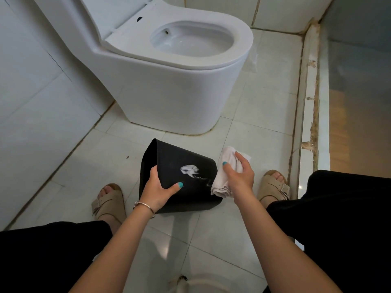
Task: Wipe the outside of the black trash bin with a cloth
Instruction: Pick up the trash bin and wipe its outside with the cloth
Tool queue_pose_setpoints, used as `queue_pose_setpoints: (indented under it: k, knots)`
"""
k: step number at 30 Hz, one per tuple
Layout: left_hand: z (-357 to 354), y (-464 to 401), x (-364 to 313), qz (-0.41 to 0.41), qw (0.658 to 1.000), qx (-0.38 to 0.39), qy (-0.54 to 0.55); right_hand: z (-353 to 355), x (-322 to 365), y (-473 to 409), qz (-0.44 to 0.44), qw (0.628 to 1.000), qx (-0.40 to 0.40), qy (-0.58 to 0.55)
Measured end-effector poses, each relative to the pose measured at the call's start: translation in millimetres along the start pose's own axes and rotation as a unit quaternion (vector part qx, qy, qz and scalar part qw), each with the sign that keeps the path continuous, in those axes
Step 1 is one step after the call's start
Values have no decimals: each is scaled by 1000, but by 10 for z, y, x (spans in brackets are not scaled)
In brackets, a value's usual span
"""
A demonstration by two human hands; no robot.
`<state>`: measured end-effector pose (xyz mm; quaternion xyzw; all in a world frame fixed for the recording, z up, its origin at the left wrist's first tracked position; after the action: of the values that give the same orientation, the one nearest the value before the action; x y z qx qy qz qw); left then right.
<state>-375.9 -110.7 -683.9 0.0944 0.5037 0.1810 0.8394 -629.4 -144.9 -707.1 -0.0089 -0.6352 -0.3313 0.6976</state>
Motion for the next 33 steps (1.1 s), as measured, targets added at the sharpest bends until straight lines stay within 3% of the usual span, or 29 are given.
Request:
queue_pose_setpoints:
  k: [7,22,33]
  knots:
    - [-57,48,141,20,998,62,-23,52,-39,-61,-25,999,-27,-20]
    - [-115,151,10,-35,998,39,-45,164,-141,-126,-31,999,-40,3]
    - [-96,124,111,-2,998,48,-40,-63,-679,-64,42,960,69,268]
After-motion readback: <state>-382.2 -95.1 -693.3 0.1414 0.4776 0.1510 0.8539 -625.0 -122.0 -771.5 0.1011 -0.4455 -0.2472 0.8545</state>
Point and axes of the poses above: each hand's wrist, its own y-axis away from the middle knuckle, its own z-axis out of the back of the hand, x = y × z, the point moved 6 cm from there along -y, towards the middle knuckle, and after that the axes turned 3 degrees about -x, right-handed, at the moved point
